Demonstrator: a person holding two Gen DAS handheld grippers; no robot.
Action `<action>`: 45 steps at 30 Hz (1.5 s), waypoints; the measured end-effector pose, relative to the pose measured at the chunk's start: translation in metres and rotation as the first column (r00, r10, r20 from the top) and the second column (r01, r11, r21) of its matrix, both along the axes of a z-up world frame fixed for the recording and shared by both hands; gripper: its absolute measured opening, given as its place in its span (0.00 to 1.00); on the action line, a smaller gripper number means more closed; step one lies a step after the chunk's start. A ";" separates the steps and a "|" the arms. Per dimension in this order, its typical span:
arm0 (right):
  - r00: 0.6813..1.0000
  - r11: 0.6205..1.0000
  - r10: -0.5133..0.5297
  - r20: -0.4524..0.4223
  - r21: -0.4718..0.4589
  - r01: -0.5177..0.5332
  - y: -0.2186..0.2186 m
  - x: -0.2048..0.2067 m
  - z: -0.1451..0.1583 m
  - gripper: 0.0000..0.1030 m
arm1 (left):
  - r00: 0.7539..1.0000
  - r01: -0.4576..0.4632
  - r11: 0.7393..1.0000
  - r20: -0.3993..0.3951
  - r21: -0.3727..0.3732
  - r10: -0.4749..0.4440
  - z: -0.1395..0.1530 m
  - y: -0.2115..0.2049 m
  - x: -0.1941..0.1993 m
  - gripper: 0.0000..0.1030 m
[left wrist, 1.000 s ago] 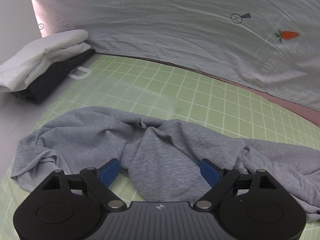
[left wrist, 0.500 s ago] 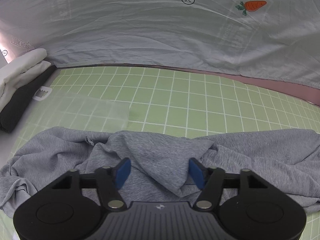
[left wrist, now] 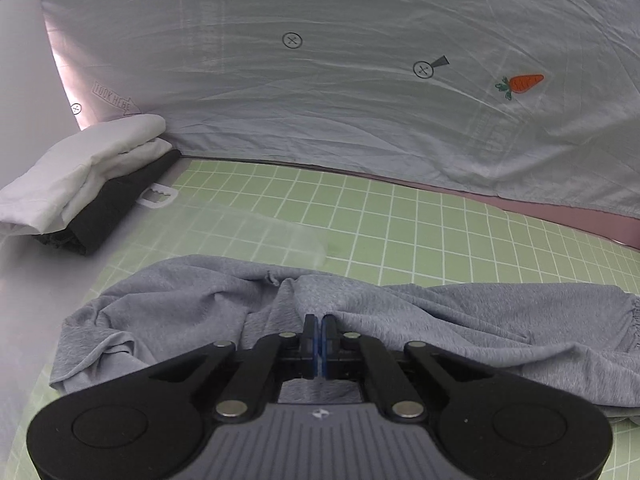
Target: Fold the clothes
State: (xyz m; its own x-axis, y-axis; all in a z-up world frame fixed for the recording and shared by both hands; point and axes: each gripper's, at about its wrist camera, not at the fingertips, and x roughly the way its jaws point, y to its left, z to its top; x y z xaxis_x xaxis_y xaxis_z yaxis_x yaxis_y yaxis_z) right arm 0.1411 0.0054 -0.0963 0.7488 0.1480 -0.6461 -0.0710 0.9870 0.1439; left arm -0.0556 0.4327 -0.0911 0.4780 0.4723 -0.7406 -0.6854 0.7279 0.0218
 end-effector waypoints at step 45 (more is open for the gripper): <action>0.979 0.996 0.057 -0.195 -0.062 -0.070 -0.084 -0.122 -0.042 0.19 | 0.934 -0.355 0.910 -0.123 -0.215 0.335 -0.057 -0.072 -0.234 0.29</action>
State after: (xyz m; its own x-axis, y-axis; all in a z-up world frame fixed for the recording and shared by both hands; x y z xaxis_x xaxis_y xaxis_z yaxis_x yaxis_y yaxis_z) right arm 0.0186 -0.0790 -0.1387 0.5997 0.1419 -0.7875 -0.1116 0.9894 0.0933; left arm -0.2899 0.3607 -0.1484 0.2495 0.4085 -0.8780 -0.8975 0.4381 -0.0513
